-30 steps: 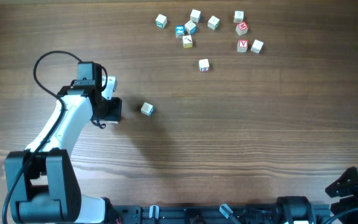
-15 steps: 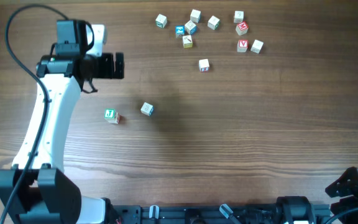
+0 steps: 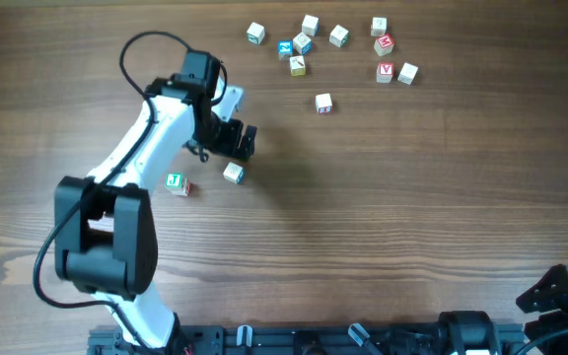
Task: Form a tower
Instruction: 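Reach the left gripper toward the white block marked 3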
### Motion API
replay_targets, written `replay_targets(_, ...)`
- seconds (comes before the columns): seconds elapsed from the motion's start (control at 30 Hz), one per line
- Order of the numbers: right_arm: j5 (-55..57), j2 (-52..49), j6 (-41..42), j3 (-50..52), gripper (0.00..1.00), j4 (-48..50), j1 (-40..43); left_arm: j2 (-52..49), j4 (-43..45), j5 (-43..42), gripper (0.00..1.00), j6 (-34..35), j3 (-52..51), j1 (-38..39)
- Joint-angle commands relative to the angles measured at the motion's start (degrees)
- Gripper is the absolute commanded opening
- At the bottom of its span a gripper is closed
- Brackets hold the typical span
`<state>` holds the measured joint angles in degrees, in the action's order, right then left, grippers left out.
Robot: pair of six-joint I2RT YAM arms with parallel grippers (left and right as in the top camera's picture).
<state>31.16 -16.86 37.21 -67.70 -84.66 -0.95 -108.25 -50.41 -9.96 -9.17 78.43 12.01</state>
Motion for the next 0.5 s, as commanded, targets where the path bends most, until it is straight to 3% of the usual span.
replay_targets(0.0, 0.9, 0.3, 0.3, -0.2, 1.0, 0.1, 0.2, -0.8, -0.1, -0.7, 1.0, -4.5, -5.2, 0.2)
replay_targets(0.47, 0.9, 0.3, 0.3, -0.2, 1.0, 0.1, 0.2, -0.8, 7.1, -0.7, 1.0, -4.6, -10.0, 0.2)
